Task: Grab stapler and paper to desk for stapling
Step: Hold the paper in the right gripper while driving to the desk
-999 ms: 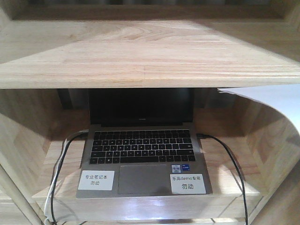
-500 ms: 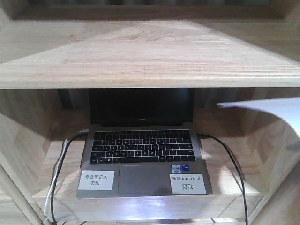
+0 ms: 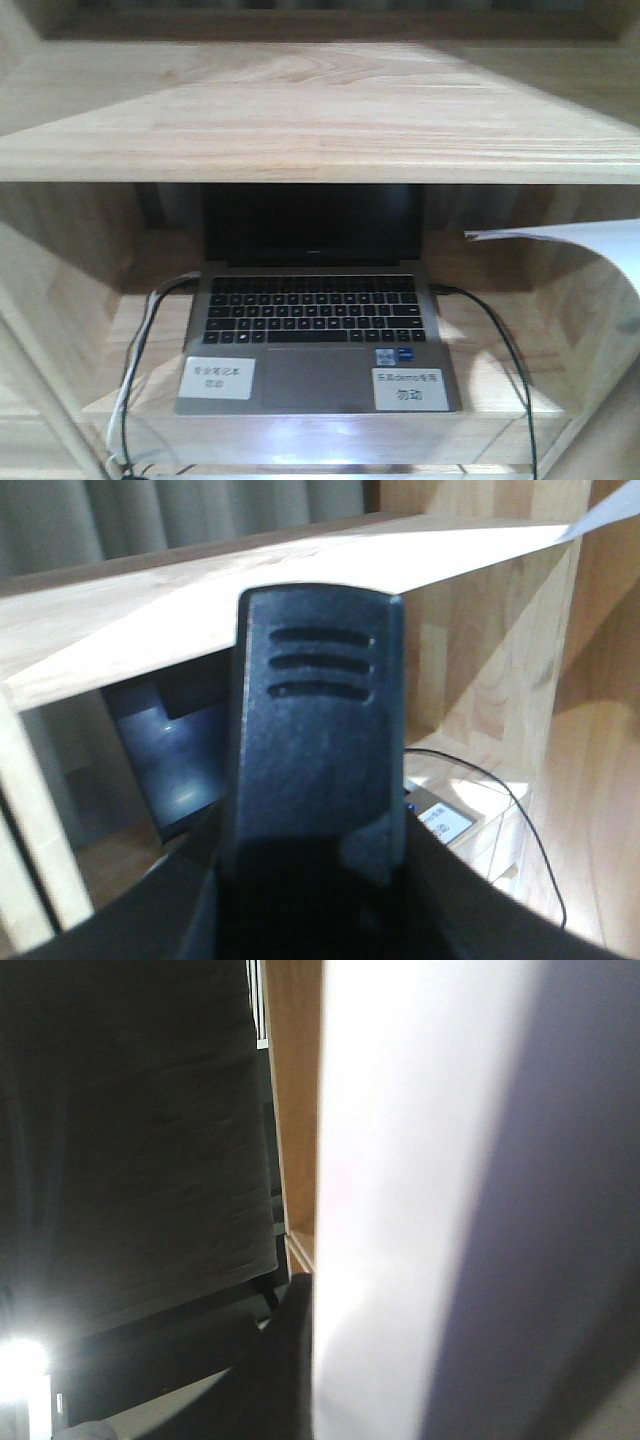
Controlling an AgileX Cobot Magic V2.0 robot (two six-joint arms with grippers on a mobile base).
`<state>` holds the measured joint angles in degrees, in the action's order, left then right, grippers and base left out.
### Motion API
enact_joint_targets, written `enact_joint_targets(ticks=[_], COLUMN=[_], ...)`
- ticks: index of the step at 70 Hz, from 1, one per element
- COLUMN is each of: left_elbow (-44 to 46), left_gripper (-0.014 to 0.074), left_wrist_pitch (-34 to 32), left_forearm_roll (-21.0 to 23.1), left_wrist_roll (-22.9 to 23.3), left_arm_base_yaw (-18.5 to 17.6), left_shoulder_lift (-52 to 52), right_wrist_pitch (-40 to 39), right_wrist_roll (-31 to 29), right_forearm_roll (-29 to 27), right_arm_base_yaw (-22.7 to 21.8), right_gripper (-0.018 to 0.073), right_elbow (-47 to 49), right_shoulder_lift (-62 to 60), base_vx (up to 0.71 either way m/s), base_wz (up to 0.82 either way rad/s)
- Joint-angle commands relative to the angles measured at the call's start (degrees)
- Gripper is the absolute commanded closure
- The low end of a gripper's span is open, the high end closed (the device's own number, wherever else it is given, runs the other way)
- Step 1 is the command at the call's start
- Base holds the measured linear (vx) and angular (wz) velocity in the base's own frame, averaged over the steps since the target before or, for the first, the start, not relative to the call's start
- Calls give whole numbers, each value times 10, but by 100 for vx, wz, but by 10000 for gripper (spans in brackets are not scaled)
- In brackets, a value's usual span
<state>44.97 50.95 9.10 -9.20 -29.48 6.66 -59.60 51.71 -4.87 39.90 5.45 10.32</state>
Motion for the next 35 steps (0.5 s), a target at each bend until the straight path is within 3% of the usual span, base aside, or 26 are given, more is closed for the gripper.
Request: enact_joint_targets(ticks=[1, 35], left_elbow=[14, 14], left_gripper=[603, 603], left_wrist_pitch=[-67, -67], left_forearm_roll=[9, 9], left_wrist_roll=[0, 0], left_arm_base_yaw=[-2, -2], left_shoulder_lift=[10, 10], right_wrist_pitch=[-16, -16], right_wrist_roll=[-6, -6], right_forearm_roll=[9, 9], right_arm_base_yaw=[1, 1], right_gripper=[566, 566], right_elbow=[14, 14], right_shoulder_lift=[7, 7], base_vx=[-3, -8], base_wz=[13, 30])
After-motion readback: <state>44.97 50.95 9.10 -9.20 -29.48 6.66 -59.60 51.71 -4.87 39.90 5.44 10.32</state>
